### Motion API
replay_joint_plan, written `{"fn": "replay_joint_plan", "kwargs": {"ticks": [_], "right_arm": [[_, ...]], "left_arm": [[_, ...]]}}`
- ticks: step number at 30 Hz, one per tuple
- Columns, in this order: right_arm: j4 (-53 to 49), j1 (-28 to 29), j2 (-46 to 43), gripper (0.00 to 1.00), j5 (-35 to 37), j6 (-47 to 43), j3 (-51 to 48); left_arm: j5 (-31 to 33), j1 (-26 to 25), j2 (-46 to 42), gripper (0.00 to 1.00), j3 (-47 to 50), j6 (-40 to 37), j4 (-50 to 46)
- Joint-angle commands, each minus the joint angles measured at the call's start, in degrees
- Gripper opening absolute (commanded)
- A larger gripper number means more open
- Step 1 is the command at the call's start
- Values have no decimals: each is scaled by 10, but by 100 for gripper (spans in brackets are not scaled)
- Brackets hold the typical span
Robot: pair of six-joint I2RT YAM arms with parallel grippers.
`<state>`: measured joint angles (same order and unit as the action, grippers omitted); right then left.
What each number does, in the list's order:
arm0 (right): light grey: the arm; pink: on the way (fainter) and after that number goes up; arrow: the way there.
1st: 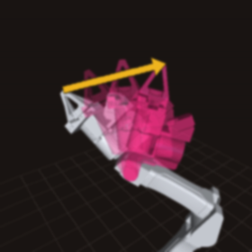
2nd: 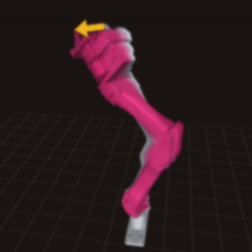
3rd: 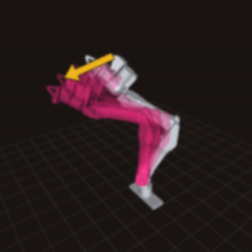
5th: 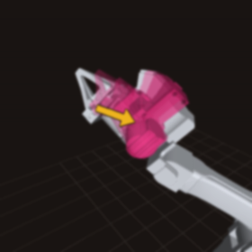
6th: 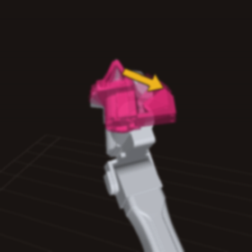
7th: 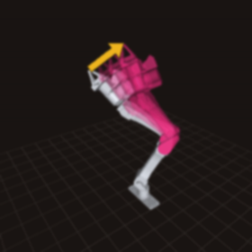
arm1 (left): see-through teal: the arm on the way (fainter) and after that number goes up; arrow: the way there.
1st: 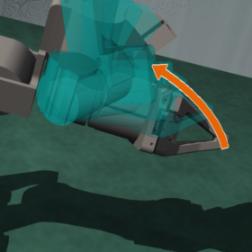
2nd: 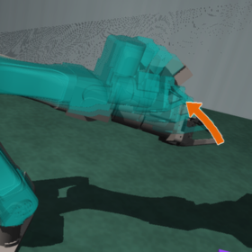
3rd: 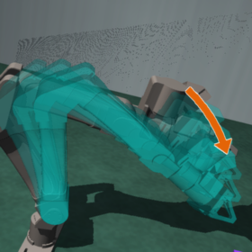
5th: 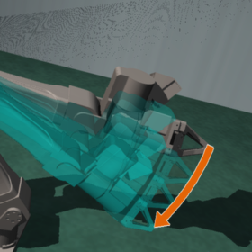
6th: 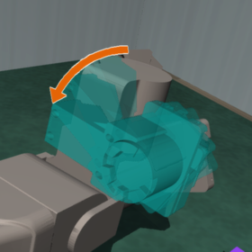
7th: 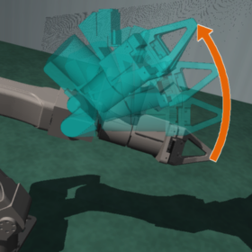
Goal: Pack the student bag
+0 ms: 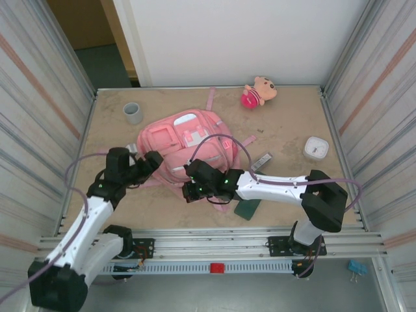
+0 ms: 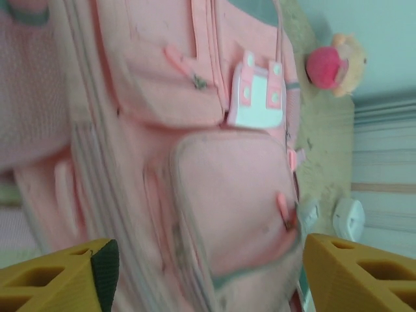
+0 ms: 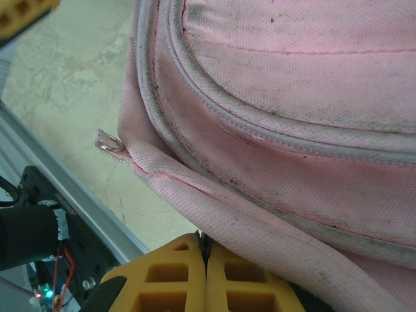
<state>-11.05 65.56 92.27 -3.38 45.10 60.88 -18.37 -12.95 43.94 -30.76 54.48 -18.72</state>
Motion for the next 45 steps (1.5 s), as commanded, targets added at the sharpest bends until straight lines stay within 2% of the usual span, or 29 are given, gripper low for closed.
{"fn": "replay_joint_plan", "kwargs": {"ticks": [1,7,10,12,13,15,17,20,27,35,38,39,41,43,45], "right_arm": [[25,-3,8,0,-26,25,34],[14,-2,20,0,-38,30,48],[13,0,25,0,-44,30,53],[11,3,26,0,-48,30,55],[9,4,26,0,-48,29,55],[6,5,21,0,-44,29,52],[1,5,10,0,-40,28,43],[-36,3,-7,0,-34,18,36],[-99,-15,-65,0,-16,8,-13],[-141,-65,-121,0,-13,-4,-61],[-134,-78,-136,0,-43,-18,-70],[-125,-77,-136,0,-63,-28,-69],[-111,-77,-133,0,-106,-43,-66],[-102,-79,-130,0,-149,-55,-61],[-101,-83,-128,0,-183,-64,-53]], "left_arm": [[-36,-18,-47,71,39,84,-63],[-22,-90,-57,70,66,125,-54],[-17,-112,-37,70,81,142,-1],[-33,-115,-18,65,100,157,74],[-40,-114,-6,62,111,169,110],[-34,-113,12,49,113,163,131],[-10,-108,20,28,101,139,100],[17,-82,16,7,85,99,52],[24,-16,5,0,48,-5,-35],[15,-2,20,1,35,-40,-44],[7,-2,25,7,25,-65,-47],[-5,-2,26,13,21,-81,-43],[-41,-2,24,35,11,-131,-33],[-60,-2,15,56,-18,-219,-63],[-60,-2,2,69,-50,-299,-103]]}}
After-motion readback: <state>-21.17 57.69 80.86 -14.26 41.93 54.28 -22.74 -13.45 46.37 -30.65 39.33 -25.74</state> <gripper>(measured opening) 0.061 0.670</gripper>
